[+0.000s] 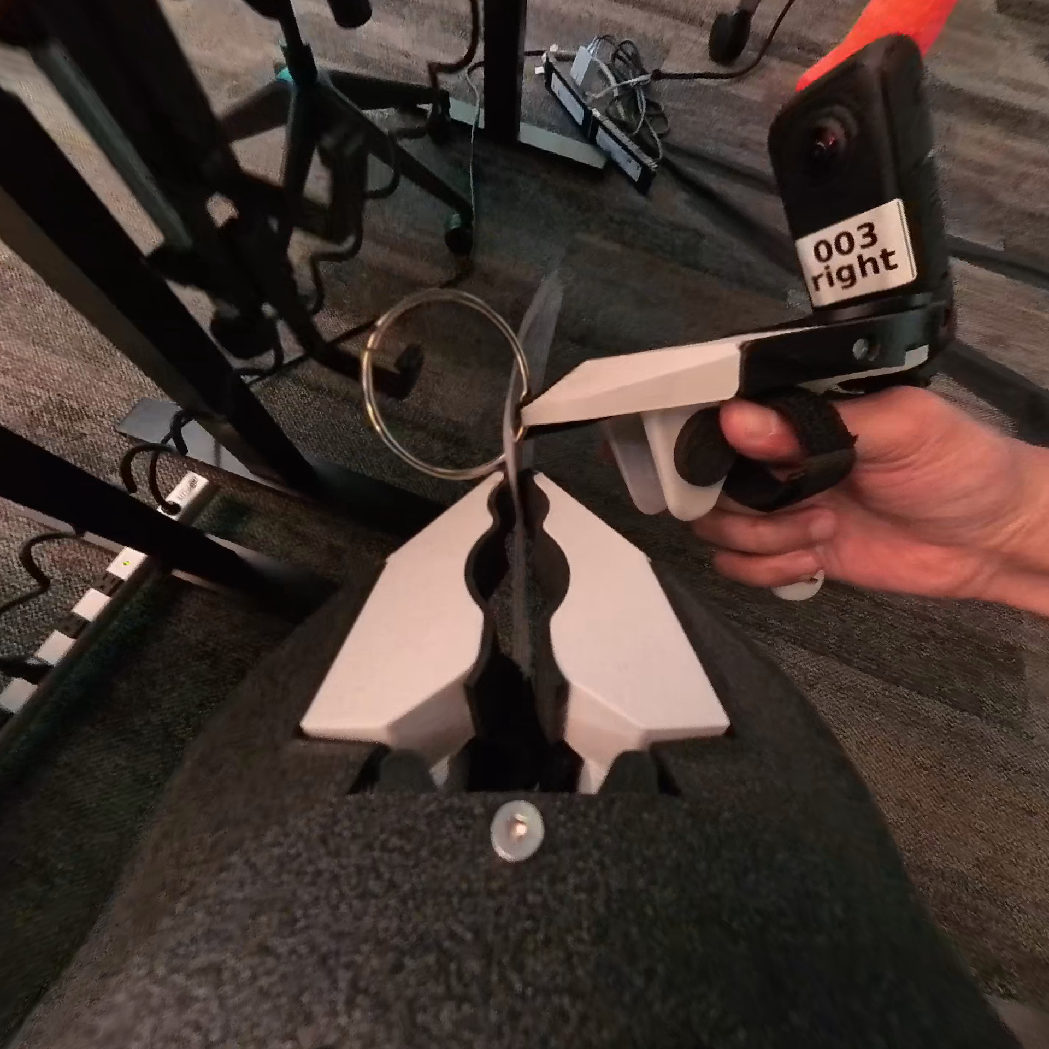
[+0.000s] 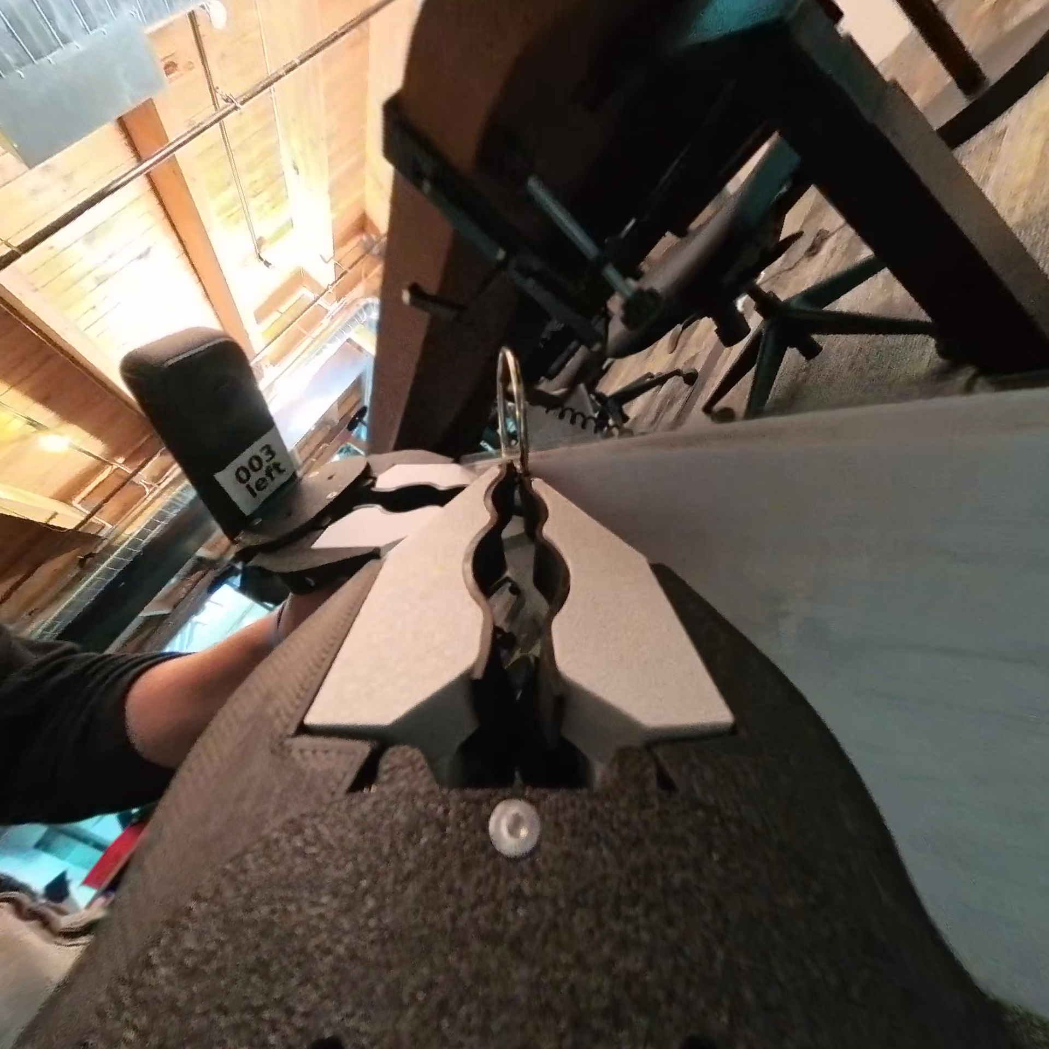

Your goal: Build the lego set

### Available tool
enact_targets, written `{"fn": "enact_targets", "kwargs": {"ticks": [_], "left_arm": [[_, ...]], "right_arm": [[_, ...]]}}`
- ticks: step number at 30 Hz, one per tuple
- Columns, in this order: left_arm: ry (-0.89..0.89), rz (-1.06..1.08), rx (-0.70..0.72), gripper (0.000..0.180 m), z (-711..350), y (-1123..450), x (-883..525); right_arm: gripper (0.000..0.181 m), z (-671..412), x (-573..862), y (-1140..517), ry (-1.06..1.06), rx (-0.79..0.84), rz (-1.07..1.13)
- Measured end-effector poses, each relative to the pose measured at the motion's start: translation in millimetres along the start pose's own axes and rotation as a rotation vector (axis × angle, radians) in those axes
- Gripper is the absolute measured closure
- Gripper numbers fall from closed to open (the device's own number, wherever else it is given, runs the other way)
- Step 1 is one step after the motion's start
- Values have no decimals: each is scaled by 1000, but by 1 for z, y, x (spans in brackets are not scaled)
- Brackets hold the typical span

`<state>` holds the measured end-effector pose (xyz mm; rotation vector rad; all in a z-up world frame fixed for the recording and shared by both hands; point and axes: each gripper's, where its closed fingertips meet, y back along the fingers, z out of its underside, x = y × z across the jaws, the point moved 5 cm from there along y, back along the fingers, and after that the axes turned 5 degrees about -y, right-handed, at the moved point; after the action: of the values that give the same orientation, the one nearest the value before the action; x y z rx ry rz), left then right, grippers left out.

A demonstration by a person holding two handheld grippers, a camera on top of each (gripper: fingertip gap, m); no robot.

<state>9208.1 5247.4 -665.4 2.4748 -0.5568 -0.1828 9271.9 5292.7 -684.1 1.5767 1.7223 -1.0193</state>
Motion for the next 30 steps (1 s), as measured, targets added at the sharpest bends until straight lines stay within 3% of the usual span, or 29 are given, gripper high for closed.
{"fn": "enact_targets", "kwargs": {"ticks": [1,12,20,24,29,30], "left_arm": [[6,-5,-8,180,5,-3,-4],[45,-34,-7,180,24,-40,-49],[-40,-67,2,180,16,-54,-68],[-36,-67,-6,180,18,-52,-67],[-65,-84,-45,139,21,-26,-51],[-67,-79,-58,139,22,-10,-43]], "right_arm": [[180,2,7,-3,-14,-11,4],[179,-9,57,-28,-133,80,66],[177,-8,13,32,75,193,191],[174,47,-56,95,79,147,237],[176,122,-154,153,4,-18,320],[176,128,-175,161,7,-57,343]]}}
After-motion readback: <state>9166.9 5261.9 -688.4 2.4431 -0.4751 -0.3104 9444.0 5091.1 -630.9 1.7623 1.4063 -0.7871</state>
